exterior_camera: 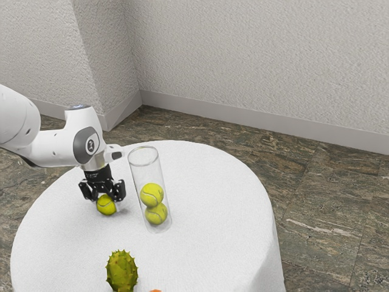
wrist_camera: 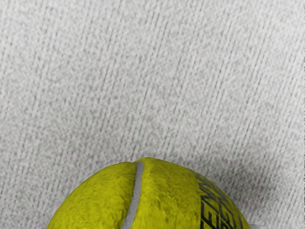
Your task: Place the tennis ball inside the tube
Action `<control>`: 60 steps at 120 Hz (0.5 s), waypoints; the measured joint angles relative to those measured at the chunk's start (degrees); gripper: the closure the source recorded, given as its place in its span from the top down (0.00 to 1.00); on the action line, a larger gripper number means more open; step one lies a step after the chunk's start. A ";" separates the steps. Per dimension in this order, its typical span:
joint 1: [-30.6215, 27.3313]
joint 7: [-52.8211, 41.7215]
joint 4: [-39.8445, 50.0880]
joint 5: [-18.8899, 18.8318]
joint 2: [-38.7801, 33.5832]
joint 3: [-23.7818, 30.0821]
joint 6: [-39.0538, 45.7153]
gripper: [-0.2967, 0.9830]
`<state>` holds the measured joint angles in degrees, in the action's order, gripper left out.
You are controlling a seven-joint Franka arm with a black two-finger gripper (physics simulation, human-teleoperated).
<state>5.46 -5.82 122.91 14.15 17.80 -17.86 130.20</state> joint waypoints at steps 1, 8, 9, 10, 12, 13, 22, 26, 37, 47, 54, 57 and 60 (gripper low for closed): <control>0.00 -0.02 0.01 -0.01 0.00 0.00 0.00 0.57; 0.01 -0.12 0.05 -0.02 -0.01 -0.01 0.02 0.57; 0.01 -0.13 0.05 -0.02 -0.01 -0.02 0.02 0.57; 0.00 -0.14 0.06 -0.02 -0.03 -0.02 0.02 0.57; 0.01 -0.17 0.10 -0.02 -0.12 -0.03 0.01 0.56; 0.01 -0.18 0.12 -0.02 -0.17 -0.04 0.01 0.56; 0.06 -0.26 0.90 -0.08 -3.77 -0.07 -0.36 0.56; 0.09 -0.27 1.33 -0.23 -6.28 -0.12 -0.84 0.55; 0.22 0.36 0.70 -2.68 -13.43 -0.22 -3.78 0.53; 0.31 1.47 -4.42 -5.59 -16.36 -0.26 -8.35 0.51; 0.13 2.45 -9.04 -7.40 -17.42 -0.03 -12.19 0.50; 0.08 2.89 -10.68 -8.12 -18.00 0.07 -13.78 0.50; 0.27 3.31 -11.71 -8.69 -18.78 -0.02 -15.19 0.50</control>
<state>5.72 -2.52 111.20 5.46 -0.99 -17.88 115.01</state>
